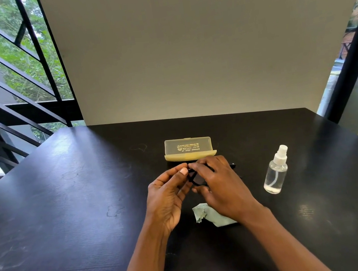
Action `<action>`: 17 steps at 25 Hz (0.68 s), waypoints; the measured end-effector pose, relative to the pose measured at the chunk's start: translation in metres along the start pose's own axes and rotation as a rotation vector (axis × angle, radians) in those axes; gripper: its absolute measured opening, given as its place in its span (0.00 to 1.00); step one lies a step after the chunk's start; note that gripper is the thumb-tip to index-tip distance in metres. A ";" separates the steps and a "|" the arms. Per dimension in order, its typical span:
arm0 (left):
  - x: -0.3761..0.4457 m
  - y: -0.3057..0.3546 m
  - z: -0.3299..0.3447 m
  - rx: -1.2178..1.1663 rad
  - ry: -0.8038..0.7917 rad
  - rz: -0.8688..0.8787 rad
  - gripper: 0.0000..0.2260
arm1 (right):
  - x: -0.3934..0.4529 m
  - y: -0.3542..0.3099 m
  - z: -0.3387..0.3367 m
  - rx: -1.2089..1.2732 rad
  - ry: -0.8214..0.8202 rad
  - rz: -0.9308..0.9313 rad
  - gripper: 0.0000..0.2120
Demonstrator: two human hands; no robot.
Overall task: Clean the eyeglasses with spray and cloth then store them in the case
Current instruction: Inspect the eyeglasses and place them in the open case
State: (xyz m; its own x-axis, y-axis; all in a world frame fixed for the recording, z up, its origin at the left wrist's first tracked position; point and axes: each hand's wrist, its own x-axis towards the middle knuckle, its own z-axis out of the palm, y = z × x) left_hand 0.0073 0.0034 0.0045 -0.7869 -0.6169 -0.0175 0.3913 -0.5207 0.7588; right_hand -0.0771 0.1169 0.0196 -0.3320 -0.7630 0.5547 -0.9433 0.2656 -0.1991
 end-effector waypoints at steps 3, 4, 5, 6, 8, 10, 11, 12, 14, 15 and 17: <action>0.002 -0.002 0.001 -0.087 0.027 -0.041 0.11 | 0.004 0.005 -0.006 0.211 0.021 0.117 0.24; 0.003 -0.002 0.001 -0.082 0.063 -0.048 0.10 | 0.006 0.007 -0.009 0.332 0.045 0.186 0.22; 0.003 -0.003 0.000 -0.061 0.104 -0.054 0.09 | 0.008 0.009 -0.013 0.501 0.077 0.264 0.21; 0.004 -0.004 0.001 -0.032 0.142 -0.060 0.08 | 0.009 0.011 -0.017 0.700 0.108 0.338 0.21; 0.004 -0.005 0.002 0.003 0.202 -0.075 0.06 | 0.010 0.016 -0.022 1.056 0.172 0.415 0.20; 0.004 -0.004 0.005 0.000 0.233 -0.099 0.05 | 0.010 0.022 -0.025 1.329 0.242 0.434 0.18; 0.004 -0.003 0.007 -0.011 0.236 -0.115 0.05 | 0.010 0.025 -0.026 1.454 0.272 0.443 0.18; 0.005 -0.001 0.009 -0.029 0.233 -0.133 0.06 | 0.010 0.027 -0.026 1.566 0.299 0.456 0.17; 0.005 0.001 0.012 -0.053 0.223 -0.161 0.07 | 0.009 0.030 -0.024 1.745 0.331 0.493 0.17; 0.005 0.003 0.013 -0.051 0.218 -0.171 0.07 | 0.008 0.032 -0.022 1.821 0.339 0.507 0.18; 0.006 0.005 0.013 -0.034 0.209 -0.193 0.07 | 0.006 0.034 -0.016 1.947 0.358 0.508 0.23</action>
State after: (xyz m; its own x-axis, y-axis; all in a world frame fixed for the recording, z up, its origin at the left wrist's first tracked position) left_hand -0.0018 0.0052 0.0168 -0.7345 -0.6108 -0.2958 0.2622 -0.6574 0.7064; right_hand -0.1116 0.1313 0.0292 -0.7243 -0.6483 0.2348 0.3848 -0.6626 -0.6426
